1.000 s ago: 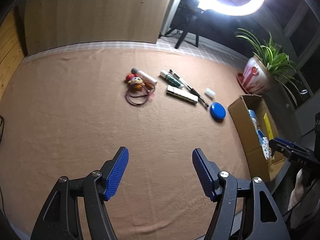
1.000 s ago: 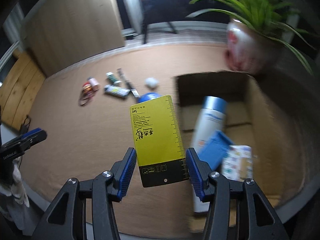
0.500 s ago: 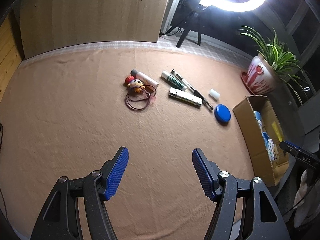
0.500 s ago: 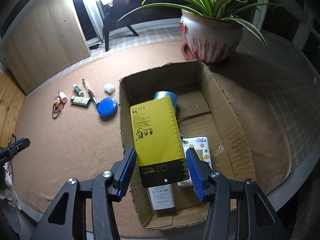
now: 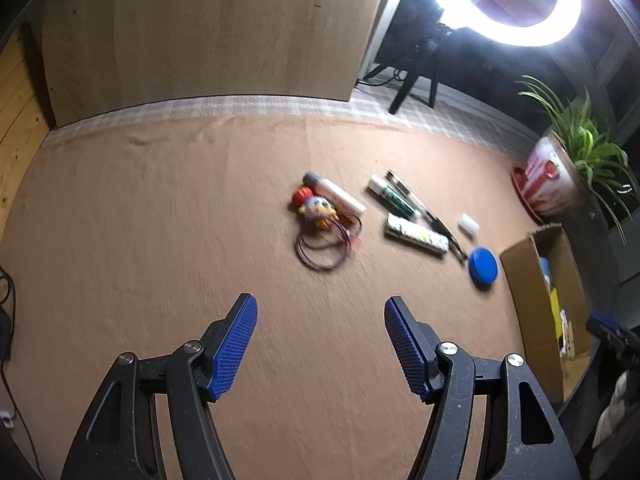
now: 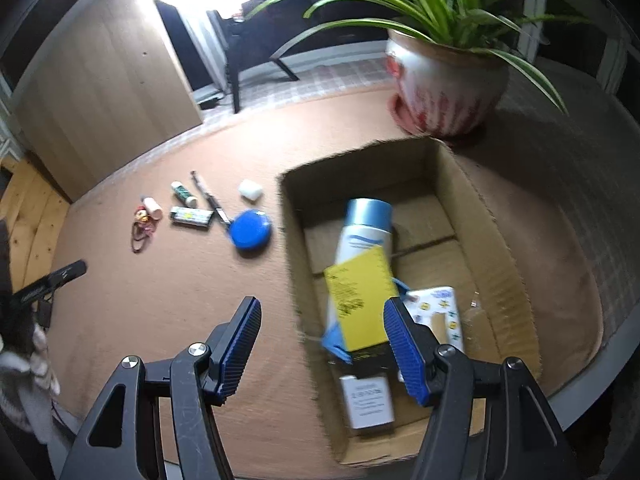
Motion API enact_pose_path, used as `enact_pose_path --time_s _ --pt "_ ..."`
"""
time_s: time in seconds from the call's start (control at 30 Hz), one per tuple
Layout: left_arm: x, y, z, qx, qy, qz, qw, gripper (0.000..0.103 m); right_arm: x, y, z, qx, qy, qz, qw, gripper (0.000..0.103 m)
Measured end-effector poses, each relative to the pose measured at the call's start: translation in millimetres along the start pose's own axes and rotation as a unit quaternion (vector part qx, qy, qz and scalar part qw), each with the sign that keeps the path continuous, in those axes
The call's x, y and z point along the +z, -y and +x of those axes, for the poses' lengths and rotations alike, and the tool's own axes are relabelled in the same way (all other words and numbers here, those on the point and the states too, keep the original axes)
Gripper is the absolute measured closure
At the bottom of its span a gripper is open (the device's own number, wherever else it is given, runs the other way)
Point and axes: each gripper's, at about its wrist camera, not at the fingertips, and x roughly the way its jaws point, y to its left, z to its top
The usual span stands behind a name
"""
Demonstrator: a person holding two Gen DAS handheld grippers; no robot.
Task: Organize objects
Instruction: 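Move the left tool down to the cartoon figure keychain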
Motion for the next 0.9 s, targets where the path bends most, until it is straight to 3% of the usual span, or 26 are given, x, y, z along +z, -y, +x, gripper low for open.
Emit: enact_pose_path --time_s 0.5,0.77,0.9 --pt "88 1 74 0.021 -0.014 0.008 0.9997 0.036 -1 -75 13 0.043 -0.017 -0.048 0.998 0.043" --pt "118 4 115 0.026 -0.035 0.003 0.9991 0.039 1 -76 22 0.039 -0.028 -0.047 0.998 0.043" --pt "125 4 136 0.027 -0.051 0.005 0.9983 0.045 3 -72 28 0.038 -0.036 -0.042 0.998 0.043"
